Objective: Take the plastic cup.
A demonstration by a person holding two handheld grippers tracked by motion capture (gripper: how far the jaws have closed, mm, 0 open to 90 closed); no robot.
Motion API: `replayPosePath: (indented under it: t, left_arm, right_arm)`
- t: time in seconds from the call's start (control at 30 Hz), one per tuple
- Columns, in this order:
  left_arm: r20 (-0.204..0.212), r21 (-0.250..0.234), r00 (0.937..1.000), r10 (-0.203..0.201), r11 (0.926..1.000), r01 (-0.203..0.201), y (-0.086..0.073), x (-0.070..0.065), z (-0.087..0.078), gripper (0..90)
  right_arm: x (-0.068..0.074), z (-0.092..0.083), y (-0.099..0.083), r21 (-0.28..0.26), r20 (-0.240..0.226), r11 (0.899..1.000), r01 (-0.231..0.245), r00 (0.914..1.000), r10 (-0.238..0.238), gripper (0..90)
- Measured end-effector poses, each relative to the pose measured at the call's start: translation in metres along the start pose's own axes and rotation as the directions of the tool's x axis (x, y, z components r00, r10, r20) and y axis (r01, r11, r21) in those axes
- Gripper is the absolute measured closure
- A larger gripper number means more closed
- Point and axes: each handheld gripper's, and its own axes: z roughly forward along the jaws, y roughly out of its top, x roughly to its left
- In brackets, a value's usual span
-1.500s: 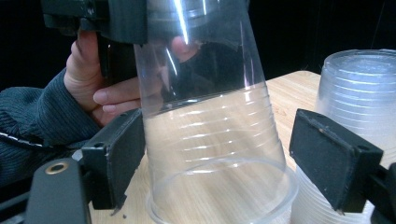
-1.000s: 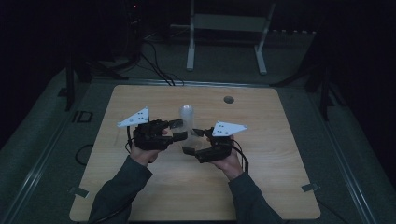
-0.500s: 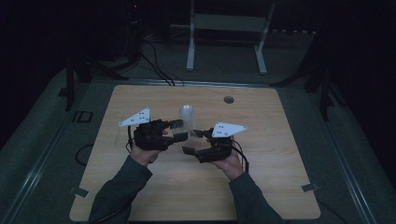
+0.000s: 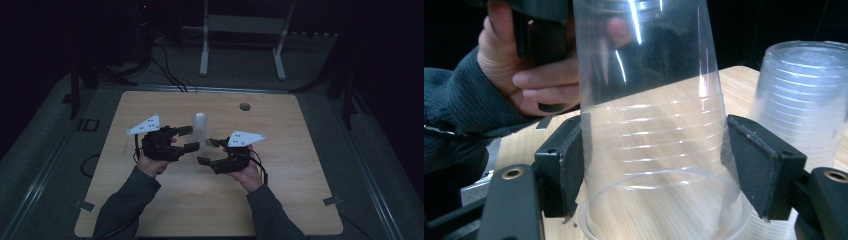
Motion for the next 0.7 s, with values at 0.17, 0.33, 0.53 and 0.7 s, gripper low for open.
replayPosePath:
  t: [0.17,0.33,0.53,0.7]
  left_arm:
    - [-0.010,-0.006,0.9999,0.009,0.9999,-0.009,0.0031,0.0000,-0.0045,27.1]
    - [-0.024,0.003,0.9997,0.008,1.0000,-0.008,0.0023,0.0007,-0.0064,27.4]
    - [-0.040,0.024,0.9991,0.014,0.9996,-0.013,0.0002,0.0012,-0.0085,27.6]
    - [-0.056,0.039,0.9982,0.024,0.9990,-0.022,-0.0025,0.0015,-0.0103,28.7]
  right_arm:
    - [-0.0016,-0.0017,-0.0009,0.020,0.010,1.000,0.000,0.9999,0.000,28.4]
    - [-0.0021,-0.0017,-0.0020,0.036,0.022,0.999,0.006,0.9997,-0.006,28.4]
    - [-0.0038,-0.0013,-0.0025,0.063,0.026,0.998,0.009,0.9996,-0.011,28.4]
    - [-0.0056,-0.0010,-0.0008,0.119,0.032,0.993,0.022,0.9991,-0.026,28.4]
